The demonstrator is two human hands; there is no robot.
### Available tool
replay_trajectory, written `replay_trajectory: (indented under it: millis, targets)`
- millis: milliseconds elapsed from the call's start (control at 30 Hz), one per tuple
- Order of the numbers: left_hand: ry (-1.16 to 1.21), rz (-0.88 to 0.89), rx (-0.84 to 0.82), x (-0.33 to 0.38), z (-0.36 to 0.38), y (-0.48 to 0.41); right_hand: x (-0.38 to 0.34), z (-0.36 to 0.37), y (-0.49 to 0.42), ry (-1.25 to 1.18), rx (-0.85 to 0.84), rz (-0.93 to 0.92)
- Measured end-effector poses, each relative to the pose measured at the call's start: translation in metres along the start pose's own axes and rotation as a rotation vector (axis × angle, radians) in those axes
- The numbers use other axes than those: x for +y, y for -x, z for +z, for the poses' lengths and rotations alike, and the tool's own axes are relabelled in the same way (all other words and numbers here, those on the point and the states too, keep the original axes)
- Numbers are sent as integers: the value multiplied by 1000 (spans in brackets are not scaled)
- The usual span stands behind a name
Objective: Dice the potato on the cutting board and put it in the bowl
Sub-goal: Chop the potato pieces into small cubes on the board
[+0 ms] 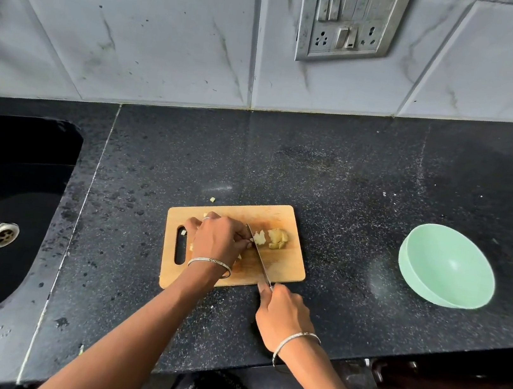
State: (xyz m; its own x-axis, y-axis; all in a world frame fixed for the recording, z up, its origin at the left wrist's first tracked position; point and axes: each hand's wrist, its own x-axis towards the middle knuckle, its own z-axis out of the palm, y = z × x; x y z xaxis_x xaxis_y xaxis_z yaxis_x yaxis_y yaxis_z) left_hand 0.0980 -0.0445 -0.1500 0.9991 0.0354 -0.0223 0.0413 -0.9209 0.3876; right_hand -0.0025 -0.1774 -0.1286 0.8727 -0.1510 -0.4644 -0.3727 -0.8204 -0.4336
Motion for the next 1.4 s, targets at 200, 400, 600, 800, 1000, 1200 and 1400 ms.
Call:
replay_trajectory:
  millis: [200, 400, 600, 800, 1000, 1200, 1400]
  targets:
    - [-65, -30, 51, -3, -7, 0, 4, 2, 3, -27, -26, -65]
    - [-152, -23, 116, -7, -12, 3, 6, -7, 5, -23, 98, -99]
    - [-156, -2, 124, -4, -15, 7, 7, -7, -5, 45, 129, -36]
    - [-147, 19, 97, -11, -14, 6, 4, -4, -5, 22, 91, -19]
    - [-53, -6, 89, -13, -13, 6, 0, 5, -2, -46, -46, -103]
    - [46, -29, 79, -19, -19, 9, -2, -1, -4, -115, -36, -141]
    - [110, -38, 119, -15, -23, 8, 3, -12, -4, -276, -80, -161]
